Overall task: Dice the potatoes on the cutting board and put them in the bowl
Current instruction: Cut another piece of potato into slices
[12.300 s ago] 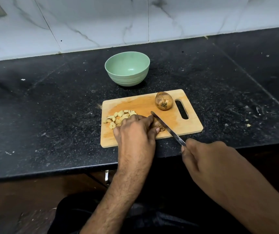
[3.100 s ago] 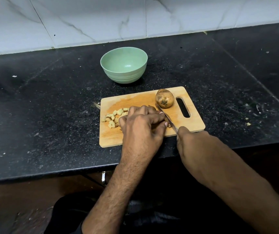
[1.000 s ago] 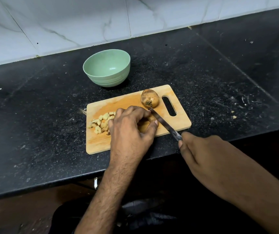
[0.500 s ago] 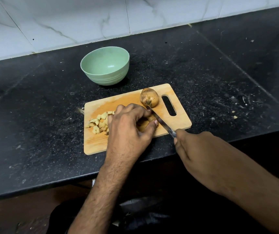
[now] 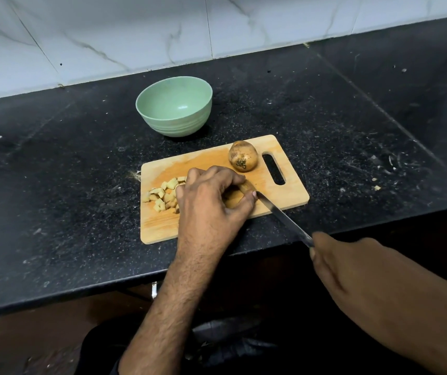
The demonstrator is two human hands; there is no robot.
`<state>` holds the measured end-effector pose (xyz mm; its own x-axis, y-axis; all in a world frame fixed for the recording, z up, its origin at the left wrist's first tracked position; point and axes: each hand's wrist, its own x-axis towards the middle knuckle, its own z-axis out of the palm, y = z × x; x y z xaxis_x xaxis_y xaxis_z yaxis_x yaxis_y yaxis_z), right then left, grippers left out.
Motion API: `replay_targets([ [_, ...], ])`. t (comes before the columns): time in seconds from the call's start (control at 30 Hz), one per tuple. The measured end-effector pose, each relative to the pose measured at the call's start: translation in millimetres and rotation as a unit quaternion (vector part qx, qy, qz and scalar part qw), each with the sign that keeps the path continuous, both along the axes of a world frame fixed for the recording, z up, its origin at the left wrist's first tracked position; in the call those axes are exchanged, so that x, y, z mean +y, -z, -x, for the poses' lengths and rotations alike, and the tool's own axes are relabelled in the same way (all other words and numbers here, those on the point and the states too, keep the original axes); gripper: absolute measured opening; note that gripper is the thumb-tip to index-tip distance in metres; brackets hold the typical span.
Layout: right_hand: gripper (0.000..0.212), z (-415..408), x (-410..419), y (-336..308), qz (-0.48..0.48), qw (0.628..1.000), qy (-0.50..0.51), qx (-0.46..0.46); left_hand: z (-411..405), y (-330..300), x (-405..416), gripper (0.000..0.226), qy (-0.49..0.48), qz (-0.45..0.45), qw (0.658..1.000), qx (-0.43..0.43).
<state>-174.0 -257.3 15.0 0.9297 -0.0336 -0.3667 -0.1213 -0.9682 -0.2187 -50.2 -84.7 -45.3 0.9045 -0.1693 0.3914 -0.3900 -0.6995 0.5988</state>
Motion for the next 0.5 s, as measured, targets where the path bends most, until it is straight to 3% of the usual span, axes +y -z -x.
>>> replay_targets([
  [0.3,0.03,9,7,-16,-0.006,0.998,0.028,-0.051,4,-3,2,0.025,0.006,-0.02,1.0,-0.006],
  [0.5,0.035,5,19,-20,-0.032,0.993,0.033,-0.105,6,-2,10,0.048,0.003,0.018,1.0,-0.003],
])
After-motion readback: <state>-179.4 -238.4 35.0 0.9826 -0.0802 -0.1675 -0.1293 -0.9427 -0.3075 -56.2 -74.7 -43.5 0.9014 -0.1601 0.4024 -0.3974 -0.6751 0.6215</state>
